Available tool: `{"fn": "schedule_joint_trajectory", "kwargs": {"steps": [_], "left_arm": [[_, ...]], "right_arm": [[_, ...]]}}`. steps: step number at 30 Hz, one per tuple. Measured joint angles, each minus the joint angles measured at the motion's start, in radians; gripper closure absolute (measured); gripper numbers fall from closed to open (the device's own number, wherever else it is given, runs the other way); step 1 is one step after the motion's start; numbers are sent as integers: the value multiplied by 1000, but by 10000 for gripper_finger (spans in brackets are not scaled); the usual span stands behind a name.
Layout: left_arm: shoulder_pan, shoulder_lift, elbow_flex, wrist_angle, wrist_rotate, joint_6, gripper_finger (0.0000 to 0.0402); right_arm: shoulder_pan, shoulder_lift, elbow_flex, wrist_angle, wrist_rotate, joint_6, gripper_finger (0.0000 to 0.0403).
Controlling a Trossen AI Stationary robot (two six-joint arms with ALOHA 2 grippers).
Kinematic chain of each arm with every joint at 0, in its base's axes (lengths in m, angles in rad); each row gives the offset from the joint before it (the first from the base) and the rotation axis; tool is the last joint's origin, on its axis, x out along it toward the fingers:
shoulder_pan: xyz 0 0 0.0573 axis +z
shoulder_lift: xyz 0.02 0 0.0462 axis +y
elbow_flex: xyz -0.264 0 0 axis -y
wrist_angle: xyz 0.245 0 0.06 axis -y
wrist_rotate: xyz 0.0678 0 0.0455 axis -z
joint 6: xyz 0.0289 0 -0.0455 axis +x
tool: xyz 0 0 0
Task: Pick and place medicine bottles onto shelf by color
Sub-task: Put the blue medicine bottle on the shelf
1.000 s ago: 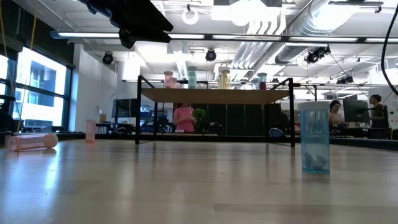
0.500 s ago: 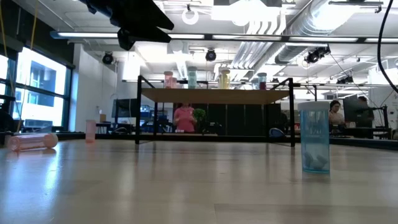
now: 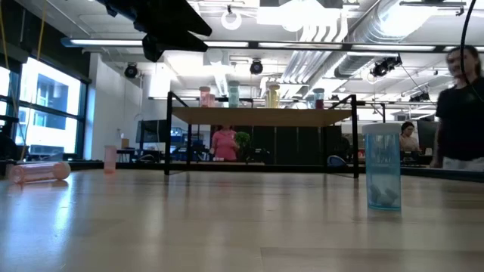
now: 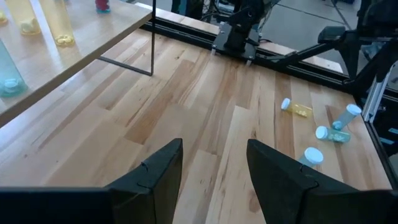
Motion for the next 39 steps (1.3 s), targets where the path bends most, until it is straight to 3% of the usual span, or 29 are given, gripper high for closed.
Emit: {"fn": "schedule_joint_trajectory", "kwargs": {"steps": [10,25,39], "left_arm": [[0,0,0,11,0,0,231],[0,0,0,21,0,-2,232],[0,0,0,21,0,-2,232]], "right_arm": [[0,9,0,32,81,-56,206],[18,132,0,54,70,-10,206],[43,213,0,121,126,3,206]]}}
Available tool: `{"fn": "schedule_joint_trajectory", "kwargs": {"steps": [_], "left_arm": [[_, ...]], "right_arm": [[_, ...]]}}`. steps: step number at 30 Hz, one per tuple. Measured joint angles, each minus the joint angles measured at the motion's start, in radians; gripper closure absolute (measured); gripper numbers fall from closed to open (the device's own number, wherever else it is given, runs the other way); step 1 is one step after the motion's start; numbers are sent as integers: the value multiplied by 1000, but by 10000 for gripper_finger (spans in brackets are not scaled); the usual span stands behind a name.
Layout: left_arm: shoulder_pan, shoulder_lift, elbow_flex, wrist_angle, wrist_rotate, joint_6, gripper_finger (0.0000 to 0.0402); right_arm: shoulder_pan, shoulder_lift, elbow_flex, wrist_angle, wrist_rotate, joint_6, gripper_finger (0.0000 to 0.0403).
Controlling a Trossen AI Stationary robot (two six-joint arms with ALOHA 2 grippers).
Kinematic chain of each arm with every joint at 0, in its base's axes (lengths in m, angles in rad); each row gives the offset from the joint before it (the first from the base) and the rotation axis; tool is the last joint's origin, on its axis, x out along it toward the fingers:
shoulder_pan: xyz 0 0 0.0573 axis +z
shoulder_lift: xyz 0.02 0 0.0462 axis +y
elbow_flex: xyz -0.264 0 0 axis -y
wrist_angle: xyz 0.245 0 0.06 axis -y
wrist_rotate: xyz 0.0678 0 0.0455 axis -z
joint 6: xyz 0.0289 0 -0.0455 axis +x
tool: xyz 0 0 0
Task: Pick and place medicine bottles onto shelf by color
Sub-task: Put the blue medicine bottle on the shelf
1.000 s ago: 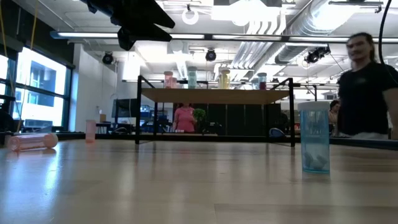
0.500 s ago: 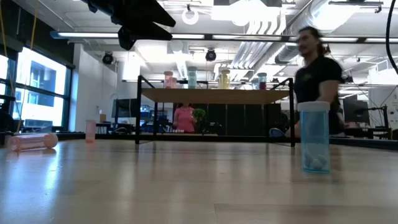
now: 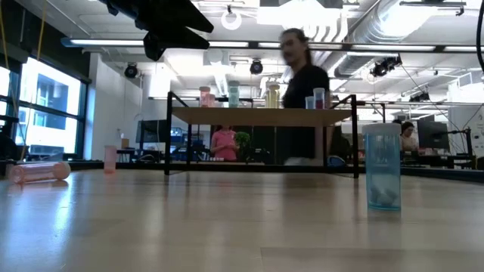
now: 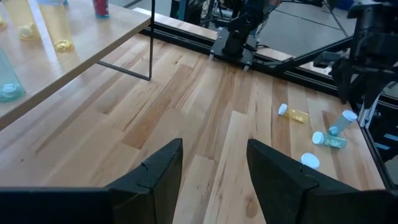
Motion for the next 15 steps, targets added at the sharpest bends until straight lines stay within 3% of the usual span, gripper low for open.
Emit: {"fn": "schedule_joint_trajectory", "kwargs": {"steps": [15], "left_arm": [[0,0,0,0,0,0,232]], "right_arm": [[-19,81,0,48,30,25,206]]}}
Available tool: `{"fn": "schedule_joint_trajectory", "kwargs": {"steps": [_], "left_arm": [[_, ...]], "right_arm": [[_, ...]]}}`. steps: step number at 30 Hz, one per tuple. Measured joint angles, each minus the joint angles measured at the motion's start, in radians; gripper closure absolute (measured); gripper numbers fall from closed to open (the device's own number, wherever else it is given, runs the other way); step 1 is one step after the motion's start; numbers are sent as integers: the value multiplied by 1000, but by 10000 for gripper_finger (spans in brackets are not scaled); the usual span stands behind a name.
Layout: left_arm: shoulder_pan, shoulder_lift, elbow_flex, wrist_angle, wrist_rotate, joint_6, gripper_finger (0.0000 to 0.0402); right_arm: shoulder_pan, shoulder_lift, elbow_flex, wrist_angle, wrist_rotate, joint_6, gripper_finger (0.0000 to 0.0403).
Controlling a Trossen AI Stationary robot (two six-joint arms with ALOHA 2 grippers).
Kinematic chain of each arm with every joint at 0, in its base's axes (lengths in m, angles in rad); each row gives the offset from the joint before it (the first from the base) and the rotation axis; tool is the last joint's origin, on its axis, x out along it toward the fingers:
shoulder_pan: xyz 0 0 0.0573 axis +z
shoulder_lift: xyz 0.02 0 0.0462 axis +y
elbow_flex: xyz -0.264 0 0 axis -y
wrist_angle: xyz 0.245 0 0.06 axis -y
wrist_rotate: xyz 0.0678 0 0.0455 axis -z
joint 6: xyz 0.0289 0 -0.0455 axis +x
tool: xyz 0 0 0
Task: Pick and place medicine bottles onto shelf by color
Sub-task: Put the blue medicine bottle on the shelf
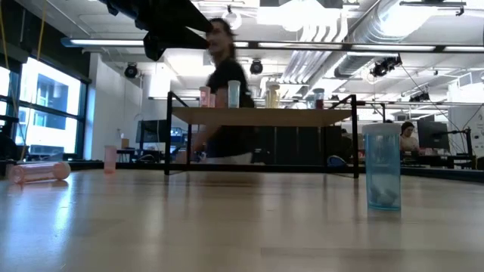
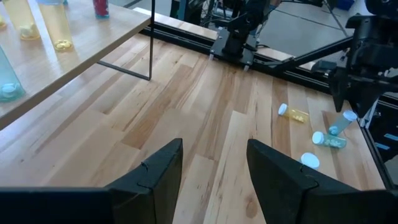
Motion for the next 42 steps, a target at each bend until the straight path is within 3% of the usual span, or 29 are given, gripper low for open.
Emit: {"fn": "schedule_joint_trajectory", "kwargs": {"steps": [36,42], "left_arm": [[0,0,0,-1,0,0,232],[0,0,0,-1,0,2,232]], "right_arm": [[-42,58,0,68,-31,24,206],[-43,58,0,68,-30,24,237]]}}
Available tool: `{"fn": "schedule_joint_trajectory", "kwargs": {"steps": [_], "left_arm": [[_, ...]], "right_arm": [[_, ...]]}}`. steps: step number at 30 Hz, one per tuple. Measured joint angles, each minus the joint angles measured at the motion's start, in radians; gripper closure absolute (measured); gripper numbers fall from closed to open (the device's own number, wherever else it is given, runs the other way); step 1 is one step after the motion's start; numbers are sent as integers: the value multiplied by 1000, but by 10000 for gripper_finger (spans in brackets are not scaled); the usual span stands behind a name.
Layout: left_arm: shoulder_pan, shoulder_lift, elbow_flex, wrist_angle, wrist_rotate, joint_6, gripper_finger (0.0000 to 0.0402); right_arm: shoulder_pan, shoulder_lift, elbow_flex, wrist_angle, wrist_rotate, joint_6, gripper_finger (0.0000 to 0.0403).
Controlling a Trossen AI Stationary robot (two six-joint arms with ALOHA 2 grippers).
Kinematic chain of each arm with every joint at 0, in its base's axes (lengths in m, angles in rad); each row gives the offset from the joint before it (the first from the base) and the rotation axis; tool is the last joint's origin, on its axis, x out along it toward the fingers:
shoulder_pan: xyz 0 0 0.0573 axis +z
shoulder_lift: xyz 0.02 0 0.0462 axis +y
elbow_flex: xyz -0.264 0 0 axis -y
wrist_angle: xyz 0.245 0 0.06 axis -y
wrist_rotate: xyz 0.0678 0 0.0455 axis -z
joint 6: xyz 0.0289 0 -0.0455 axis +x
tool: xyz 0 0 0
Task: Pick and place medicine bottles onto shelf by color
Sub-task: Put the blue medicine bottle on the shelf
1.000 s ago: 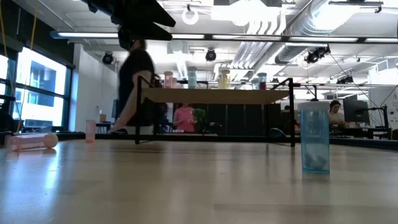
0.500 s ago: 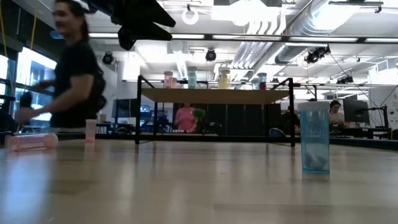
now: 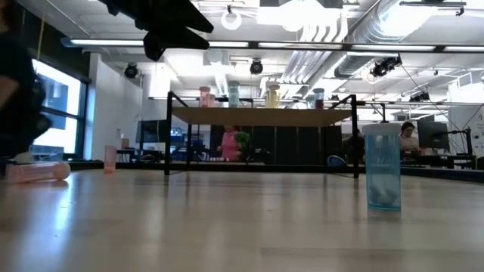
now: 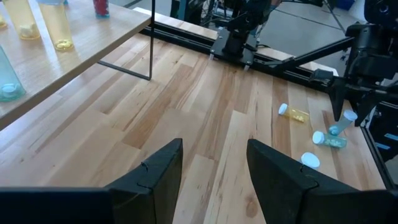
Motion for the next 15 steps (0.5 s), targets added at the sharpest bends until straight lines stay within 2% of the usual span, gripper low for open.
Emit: {"fn": "schedule_joint_trajectory", "kwargs": {"steps": [7,15], "left_arm": [[0,0,0,0,0,1,232],[0,0,0,0,0,1,231]], "right_arm": [[0,0,0,1,2,0,293],[0,-1,0,1,11,0,301]]}}
